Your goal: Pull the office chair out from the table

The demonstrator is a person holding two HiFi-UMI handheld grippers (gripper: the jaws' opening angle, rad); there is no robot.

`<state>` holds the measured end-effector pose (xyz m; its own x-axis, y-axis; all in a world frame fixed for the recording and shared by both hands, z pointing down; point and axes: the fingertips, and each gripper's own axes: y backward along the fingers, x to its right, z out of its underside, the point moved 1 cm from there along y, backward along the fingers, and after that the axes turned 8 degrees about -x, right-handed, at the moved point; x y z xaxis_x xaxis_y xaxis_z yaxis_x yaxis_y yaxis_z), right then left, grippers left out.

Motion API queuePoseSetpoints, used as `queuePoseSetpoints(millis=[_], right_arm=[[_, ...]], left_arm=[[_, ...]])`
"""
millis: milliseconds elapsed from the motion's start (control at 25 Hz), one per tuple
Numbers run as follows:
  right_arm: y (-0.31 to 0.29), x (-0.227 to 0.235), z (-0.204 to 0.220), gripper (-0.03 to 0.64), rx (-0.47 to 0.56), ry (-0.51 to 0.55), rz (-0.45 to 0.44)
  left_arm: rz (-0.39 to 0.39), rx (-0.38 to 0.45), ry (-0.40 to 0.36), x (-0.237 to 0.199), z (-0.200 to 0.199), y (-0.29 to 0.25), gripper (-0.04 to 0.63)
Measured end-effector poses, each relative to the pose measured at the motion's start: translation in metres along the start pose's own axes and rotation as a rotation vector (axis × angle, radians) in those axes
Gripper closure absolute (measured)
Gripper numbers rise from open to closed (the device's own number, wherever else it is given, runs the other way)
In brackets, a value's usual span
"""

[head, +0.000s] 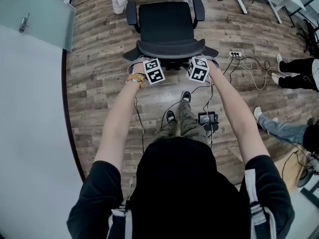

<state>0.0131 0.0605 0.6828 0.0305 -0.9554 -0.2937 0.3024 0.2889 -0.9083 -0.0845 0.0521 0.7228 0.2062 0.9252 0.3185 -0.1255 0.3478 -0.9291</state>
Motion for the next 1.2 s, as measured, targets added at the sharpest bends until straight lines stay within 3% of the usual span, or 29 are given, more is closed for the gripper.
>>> queuePoseSetpoints(millis=[440, 1200], right_arm=[[0.011, -0.033, 0.001, 0.545, 0.008, 0.001, -0.001], [0.037, -0.084, 0.02, 0.545, 0.049, 0.024, -0.018]], left_arm=[[-0.023, 0.001, -0.017, 0.032, 0.001, 0.011, 0.5], [-0.013, -0.029, 0.024, 0.089, -0.012, 0.03, 0.499]])
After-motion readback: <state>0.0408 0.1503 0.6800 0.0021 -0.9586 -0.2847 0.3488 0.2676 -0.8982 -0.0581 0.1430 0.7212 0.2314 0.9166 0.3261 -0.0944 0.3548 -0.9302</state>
